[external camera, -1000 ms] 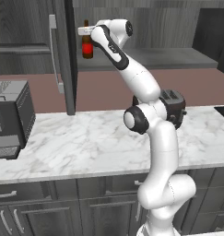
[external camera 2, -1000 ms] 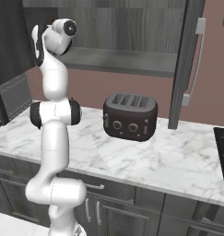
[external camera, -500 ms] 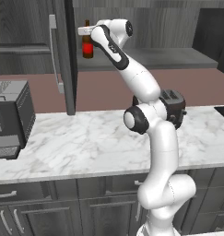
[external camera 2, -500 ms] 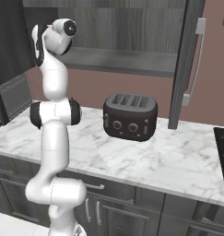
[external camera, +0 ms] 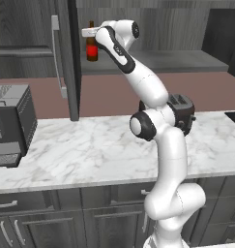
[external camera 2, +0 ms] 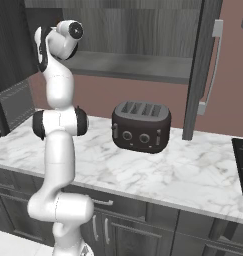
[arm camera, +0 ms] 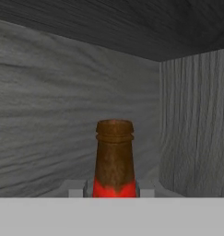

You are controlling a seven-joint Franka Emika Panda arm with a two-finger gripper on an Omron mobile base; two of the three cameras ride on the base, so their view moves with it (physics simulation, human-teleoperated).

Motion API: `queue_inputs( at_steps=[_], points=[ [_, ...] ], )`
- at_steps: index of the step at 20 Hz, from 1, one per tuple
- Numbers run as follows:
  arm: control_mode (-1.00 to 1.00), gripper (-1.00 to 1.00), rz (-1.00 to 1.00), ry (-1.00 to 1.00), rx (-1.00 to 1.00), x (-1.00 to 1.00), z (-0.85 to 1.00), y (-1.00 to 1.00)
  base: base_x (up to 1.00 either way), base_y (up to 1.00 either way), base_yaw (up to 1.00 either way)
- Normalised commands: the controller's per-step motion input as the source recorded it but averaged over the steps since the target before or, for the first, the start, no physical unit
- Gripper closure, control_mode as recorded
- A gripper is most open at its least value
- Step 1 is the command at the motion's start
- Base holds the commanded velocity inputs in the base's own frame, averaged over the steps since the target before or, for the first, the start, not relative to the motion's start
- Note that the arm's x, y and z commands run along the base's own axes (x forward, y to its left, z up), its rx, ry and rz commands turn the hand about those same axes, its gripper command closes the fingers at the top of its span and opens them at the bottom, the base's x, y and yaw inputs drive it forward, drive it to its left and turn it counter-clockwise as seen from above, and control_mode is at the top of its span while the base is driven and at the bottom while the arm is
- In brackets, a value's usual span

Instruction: Get the candle and the beer from the cabinet and move them to the dining counter.

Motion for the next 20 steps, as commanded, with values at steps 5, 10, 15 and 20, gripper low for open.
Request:
queue_inputs(
  at_steps=[5, 10, 15, 20],
  points=[
    [-1.00, 1.00, 0.00, 0.00, 0.00, 0.00, 0.00, 0.00, 0.00, 0.00, 0.00],
    [-1.00, 1.00, 0.00, 0.00, 0.00, -0.01, 0.00, 0.00, 0.00, 0.00, 0.00],
    [-1.00, 1.00, 0.00, 0.00, 0.00, -0.08, 0.00, -0.41, 0.00, 0.00, 0.00],
    [-1.00, 1.00, 0.00, -0.01, 0.00, -0.20, 0.00, -0.59, 0.00, 0.00, 0.00]
  ],
)
